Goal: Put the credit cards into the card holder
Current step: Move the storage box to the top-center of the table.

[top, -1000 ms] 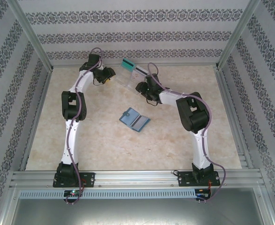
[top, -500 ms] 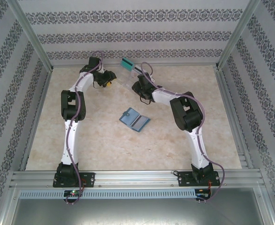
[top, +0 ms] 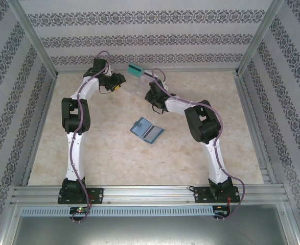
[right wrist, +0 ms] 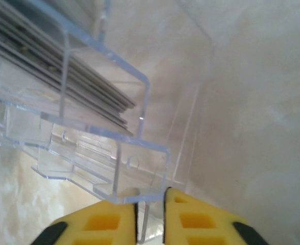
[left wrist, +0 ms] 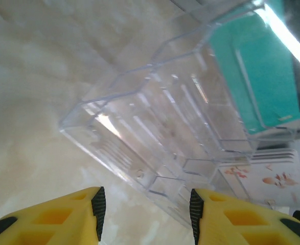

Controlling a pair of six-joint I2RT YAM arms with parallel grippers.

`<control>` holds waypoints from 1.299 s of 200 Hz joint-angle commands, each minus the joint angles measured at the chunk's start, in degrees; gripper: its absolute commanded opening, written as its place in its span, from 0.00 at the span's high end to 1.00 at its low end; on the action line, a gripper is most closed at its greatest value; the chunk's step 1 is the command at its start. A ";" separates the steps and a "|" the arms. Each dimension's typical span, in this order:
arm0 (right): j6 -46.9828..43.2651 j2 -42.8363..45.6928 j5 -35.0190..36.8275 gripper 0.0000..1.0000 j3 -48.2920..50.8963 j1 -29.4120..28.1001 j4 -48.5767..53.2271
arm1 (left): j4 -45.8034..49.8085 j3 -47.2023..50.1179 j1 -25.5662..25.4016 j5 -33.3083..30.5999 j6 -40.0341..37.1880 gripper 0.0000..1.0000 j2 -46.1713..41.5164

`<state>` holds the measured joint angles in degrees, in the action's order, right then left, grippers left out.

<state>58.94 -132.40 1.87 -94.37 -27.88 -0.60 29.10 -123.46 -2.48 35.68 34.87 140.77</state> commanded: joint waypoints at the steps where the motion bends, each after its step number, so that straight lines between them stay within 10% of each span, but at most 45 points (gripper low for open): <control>1: -2.29 -1.52 -2.40 0.87 1.02 1.32 3.36 | -0.62 1.68 1.07 0.71 -1.96 0.51 -3.88; 126: -18.37 2.20 -19.74 0.97 -0.01 9.22 18.55 | -3.44 14.33 1.78 -1.23 -2.79 0.51 -14.75; 260: -28.14 16.67 -24.53 0.97 21.62 10.56 22.37 | -7.13 28.25 1.26 -1.05 -2.12 0.51 -25.03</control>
<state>31.68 -115.79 -22.04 -75.92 -17.72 14.24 23.99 -96.97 -1.39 34.30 33.23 119.33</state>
